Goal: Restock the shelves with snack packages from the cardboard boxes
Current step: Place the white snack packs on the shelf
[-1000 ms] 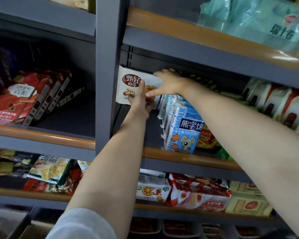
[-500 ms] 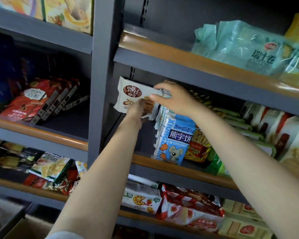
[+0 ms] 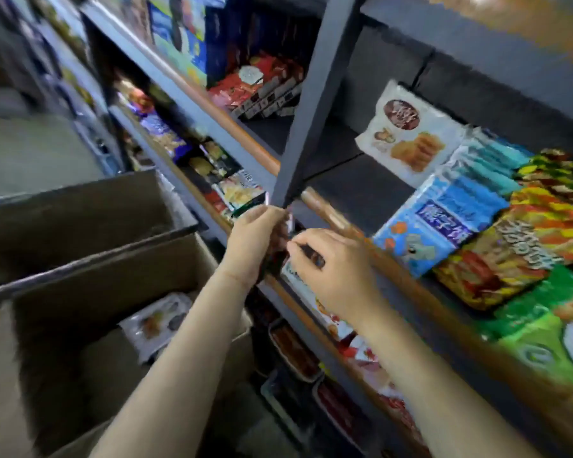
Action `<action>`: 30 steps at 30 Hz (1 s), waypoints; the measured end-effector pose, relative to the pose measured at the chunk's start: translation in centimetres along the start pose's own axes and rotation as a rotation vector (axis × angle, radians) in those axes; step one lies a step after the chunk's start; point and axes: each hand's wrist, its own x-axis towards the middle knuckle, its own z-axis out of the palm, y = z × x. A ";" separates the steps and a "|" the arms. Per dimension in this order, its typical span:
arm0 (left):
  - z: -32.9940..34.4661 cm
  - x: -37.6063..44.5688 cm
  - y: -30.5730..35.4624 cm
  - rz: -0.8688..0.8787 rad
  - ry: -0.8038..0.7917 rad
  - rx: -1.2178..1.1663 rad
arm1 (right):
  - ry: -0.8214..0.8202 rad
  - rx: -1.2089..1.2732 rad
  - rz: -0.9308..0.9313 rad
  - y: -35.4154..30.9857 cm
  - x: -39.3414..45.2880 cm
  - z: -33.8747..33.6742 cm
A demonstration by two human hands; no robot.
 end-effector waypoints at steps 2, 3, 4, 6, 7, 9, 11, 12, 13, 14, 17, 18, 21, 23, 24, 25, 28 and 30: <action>-5.1 -0.2 -3.6 -0.107 0.172 0.106 | -0.168 0.151 0.121 0.1 -1.7 5.0; -7.8 -0.5 -5.4 -0.169 0.248 0.150 | -0.254 0.215 0.200 0.4 -2.6 7.7; -10.7 -0.8 -7.5 -0.232 0.302 0.188 | -0.323 0.265 0.277 0.5 -3.5 10.5; -15.3 -1.4 -10.6 -0.355 0.358 0.242 | -0.438 0.326 0.397 0.9 -4.9 14.9; -17.6 -1.3 -12.0 -0.403 0.384 0.258 | -0.490 0.351 0.449 1.0 -5.4 17.1; -22.0 -0.1 -15.0 -0.509 0.436 0.274 | -0.595 0.363 0.568 1.3 -5.4 21.7; -26.0 1.4 -18.0 -0.627 0.454 0.292 | -0.674 0.370 0.703 2.1 -5.0 26.5; -27.5 2.1 -19.4 -0.685 0.458 0.281 | -0.705 0.375 0.774 2.7 -4.7 28.8; -29.0 3.0 -21.0 -0.739 0.468 0.282 | -0.739 0.368 0.837 3.5 -4.4 31.1; -30.2 4.0 -22.3 -0.792 0.473 0.294 | -0.772 0.360 0.899 4.4 -4.1 33.5; -33.5 7.0 -25.8 -0.889 0.431 0.347 | -0.908 0.311 1.014 7.2 -3.4 40.7; -34.4 7.9 -27.0 -0.911 0.421 0.354 | -0.950 0.297 1.039 8.2 -3.2 42.9; -37.0 10.0 -30.3 -0.969 0.417 0.390 | -0.935 0.275 1.144 11.0 -2.8 48.0; -38.1 11.1 -32.2 -1.013 0.408 0.422 | -0.858 0.257 1.191 12.4 -2.8 50.2; -38.6 11.5 -33.1 -1.037 0.423 0.423 | -0.848 0.247 1.204 13.1 -3.0 51.2; -39.0 11.9 -34.1 -1.052 0.451 0.396 | -0.865 0.243 1.215 13.7 -3.2 52.2; -39.7 12.6 -36.7 -1.042 0.500 0.204 | -0.924 0.245 1.222 14.8 -4.7 54.4; -39.9 13.0 -37.2 -1.029 0.524 0.104 | -0.964 0.268 1.212 15.1 -5.4 55.2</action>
